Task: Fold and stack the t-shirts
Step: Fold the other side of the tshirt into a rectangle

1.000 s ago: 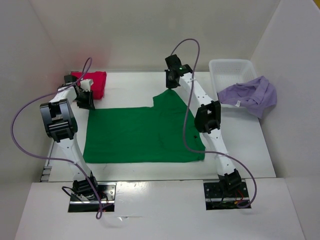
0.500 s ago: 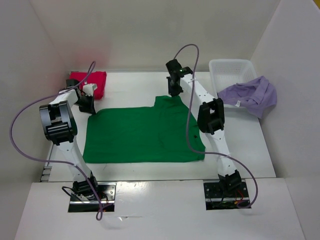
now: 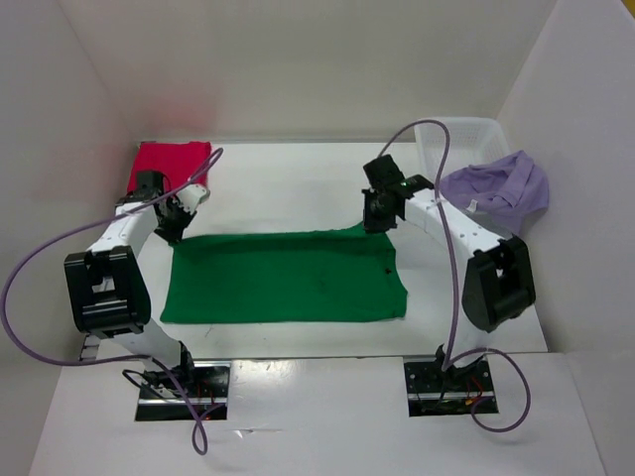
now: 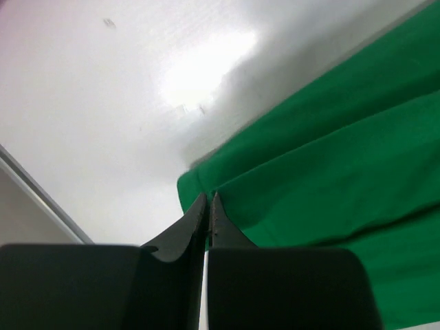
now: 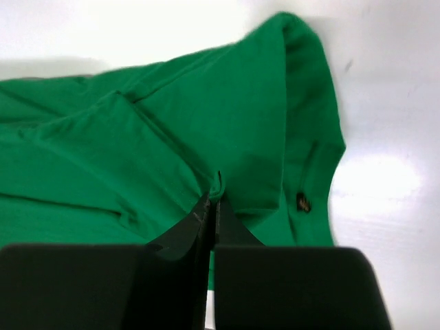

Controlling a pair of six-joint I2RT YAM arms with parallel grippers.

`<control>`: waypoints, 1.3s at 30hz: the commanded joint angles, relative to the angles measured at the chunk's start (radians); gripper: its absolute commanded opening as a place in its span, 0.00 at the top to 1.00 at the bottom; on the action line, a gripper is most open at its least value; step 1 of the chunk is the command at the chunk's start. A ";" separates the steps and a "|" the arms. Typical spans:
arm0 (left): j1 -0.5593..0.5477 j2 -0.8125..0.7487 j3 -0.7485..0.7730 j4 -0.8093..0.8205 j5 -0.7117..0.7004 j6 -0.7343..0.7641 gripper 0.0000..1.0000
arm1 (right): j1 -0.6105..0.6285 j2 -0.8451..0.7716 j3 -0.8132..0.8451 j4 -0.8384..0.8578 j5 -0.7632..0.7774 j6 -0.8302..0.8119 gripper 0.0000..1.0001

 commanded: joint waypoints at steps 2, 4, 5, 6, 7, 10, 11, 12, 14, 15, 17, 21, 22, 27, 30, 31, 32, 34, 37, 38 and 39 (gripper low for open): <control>0.006 -0.058 -0.080 0.016 -0.076 0.114 1.00 | 0.005 -0.116 -0.177 0.090 -0.023 0.104 1.00; 0.006 -0.067 -0.103 0.027 -0.085 0.127 1.00 | 0.005 -0.162 -0.235 0.099 -0.037 0.114 1.00; 0.006 -0.076 -0.123 0.027 -0.085 0.127 1.00 | 0.005 -0.162 -0.249 0.099 -0.054 0.129 1.00; 0.006 -0.076 -0.132 0.027 -0.085 0.139 1.00 | 0.017 -0.162 -0.263 0.099 -0.054 0.147 1.00; 0.006 -0.076 -0.132 0.027 -0.085 0.150 1.00 | 0.028 -0.162 -0.287 0.121 -0.068 0.158 1.00; -0.003 -0.076 -0.152 0.027 -0.094 0.161 1.00 | 0.060 -0.162 -0.315 0.135 -0.057 0.202 1.00; -0.003 -0.076 -0.152 0.027 -0.094 0.161 1.00 | 0.070 -0.162 -0.315 0.135 -0.057 0.203 1.00; -0.014 -0.076 -0.152 0.027 -0.094 0.161 1.00 | 0.070 -0.162 -0.326 0.135 -0.057 0.216 1.00; -0.023 -0.087 -0.161 0.015 -0.094 0.171 1.00 | 0.070 -0.186 -0.340 0.135 -0.057 0.225 1.00; -0.023 -0.087 -0.170 0.015 -0.094 0.183 1.00 | 0.080 -0.186 -0.352 0.135 -0.057 0.226 1.00; -0.032 -0.096 -0.187 0.006 -0.106 0.194 1.00 | 0.094 -0.197 -0.384 0.135 -0.057 0.236 1.00; -0.061 -0.096 -0.220 0.016 -0.106 0.194 1.00 | 0.120 -0.170 -0.410 0.144 -0.054 0.271 1.00; -0.061 -0.096 -0.220 0.016 -0.106 0.184 1.00 | 0.120 -0.161 -0.421 0.144 -0.043 0.281 1.00; -0.061 -0.096 -0.229 0.027 -0.119 0.184 1.00 | 0.120 -0.087 -0.409 0.101 0.024 0.281 1.00; -0.061 -0.096 -0.229 0.038 -0.140 0.184 1.00 | 0.120 -0.055 -0.409 0.060 0.066 0.292 1.00; -0.061 -0.096 -0.229 0.038 -0.151 0.184 1.00 | 0.120 -0.055 -0.409 0.059 0.076 0.304 1.00; -0.061 -0.096 -0.229 0.049 -0.163 0.173 1.00 | 0.120 -0.055 -0.409 0.059 0.076 0.304 1.00; -0.061 -0.105 -0.229 0.059 -0.172 0.164 1.00 | 0.120 -0.035 -0.409 0.059 0.076 0.304 1.00; -0.061 -0.115 -0.229 0.059 -0.172 0.164 1.00 | 0.120 -0.016 -0.409 0.037 0.087 0.313 1.00; -0.061 -0.115 -0.229 0.050 -0.162 0.154 1.00 | 0.120 -0.016 -0.409 0.036 0.087 0.313 1.00; -0.061 -0.124 -0.229 0.037 -0.162 0.154 1.00 | 0.120 -0.016 -0.409 0.036 0.087 0.313 1.00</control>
